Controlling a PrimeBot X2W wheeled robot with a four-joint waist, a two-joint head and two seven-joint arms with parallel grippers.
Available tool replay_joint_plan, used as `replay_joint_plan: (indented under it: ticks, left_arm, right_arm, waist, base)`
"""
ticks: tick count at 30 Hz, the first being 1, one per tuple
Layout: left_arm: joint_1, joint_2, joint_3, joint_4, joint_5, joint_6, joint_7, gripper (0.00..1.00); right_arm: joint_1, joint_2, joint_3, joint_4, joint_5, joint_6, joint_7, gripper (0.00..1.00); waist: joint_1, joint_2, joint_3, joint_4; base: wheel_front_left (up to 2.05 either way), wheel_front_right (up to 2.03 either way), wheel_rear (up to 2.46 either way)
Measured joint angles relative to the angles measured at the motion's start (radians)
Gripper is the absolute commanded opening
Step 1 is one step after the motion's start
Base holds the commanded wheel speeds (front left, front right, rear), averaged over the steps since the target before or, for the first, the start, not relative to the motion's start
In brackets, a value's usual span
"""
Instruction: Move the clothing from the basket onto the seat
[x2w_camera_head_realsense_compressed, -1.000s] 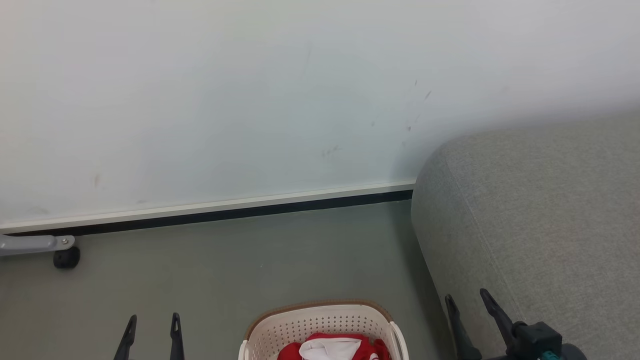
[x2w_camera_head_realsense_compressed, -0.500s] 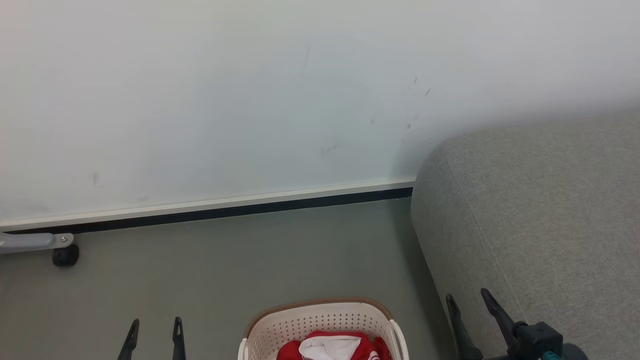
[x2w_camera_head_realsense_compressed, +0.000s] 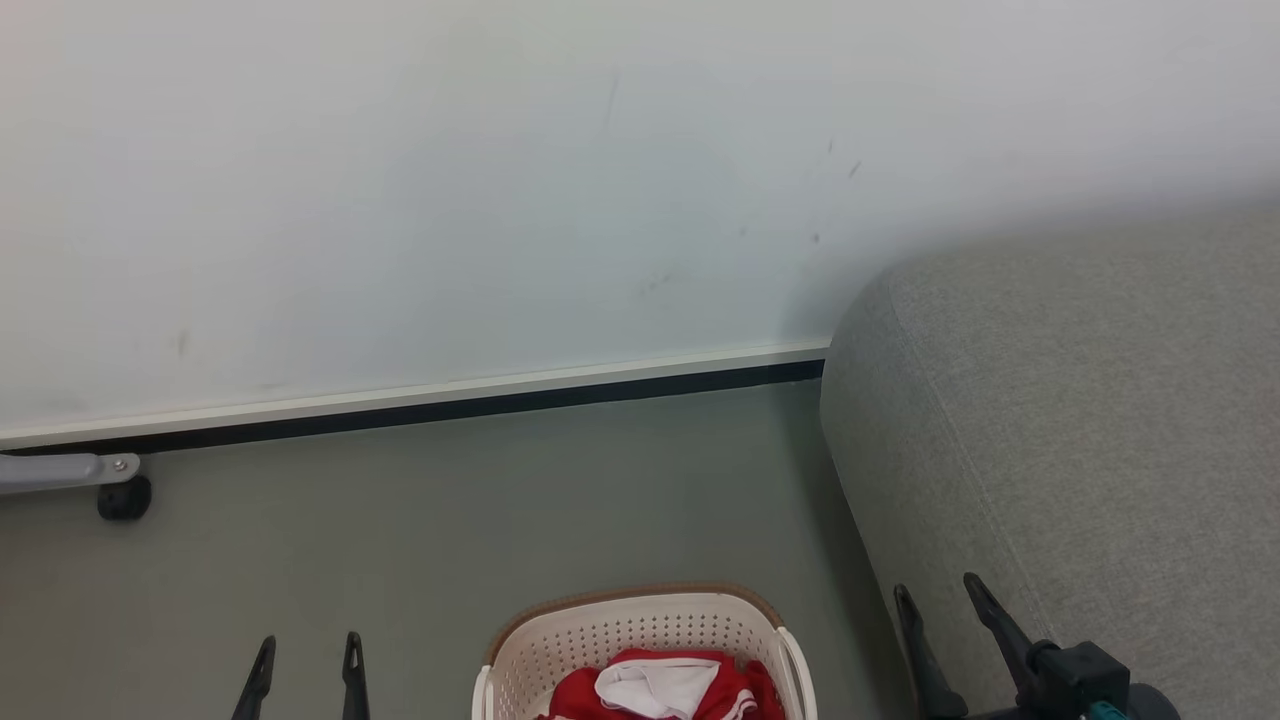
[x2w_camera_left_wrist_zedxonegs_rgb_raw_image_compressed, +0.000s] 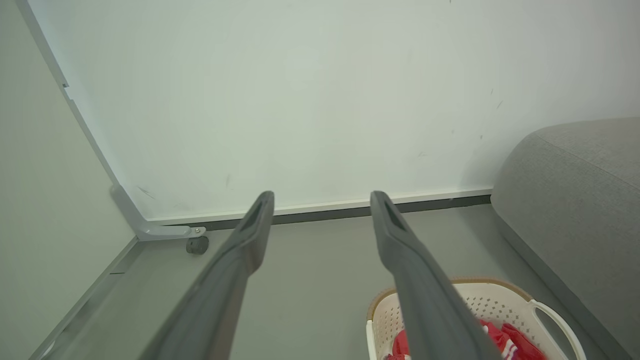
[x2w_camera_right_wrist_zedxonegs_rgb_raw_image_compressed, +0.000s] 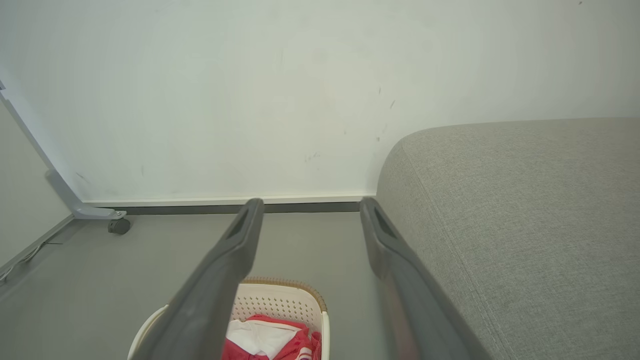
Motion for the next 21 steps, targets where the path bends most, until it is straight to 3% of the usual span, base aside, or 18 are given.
replay_joint_plan:
  ticks: [12, 21]
  left_arm:
    - [-0.055, 0.002, -0.044, -0.014, 0.027, -0.036, 0.0, 1.0]
    - [-0.144, -0.012, -0.118, 0.071, 0.054, -0.063, 0.0, 1.0]
  right_arm:
    - [-0.013, 0.0, -0.035, -0.059, -0.014, -0.004, 0.0, 1.0]
    - [-0.03, -0.002, -0.051, -0.105, -0.041, -0.009, 0.0, 1.0]
  waist:
    - [0.0, 0.0, 0.09, -0.014]
    - [0.0001, 0.0, 0.196, -0.035]
  base:
    - [0.0, 0.0, 0.0]
    - [0.0, 0.0, 0.0]
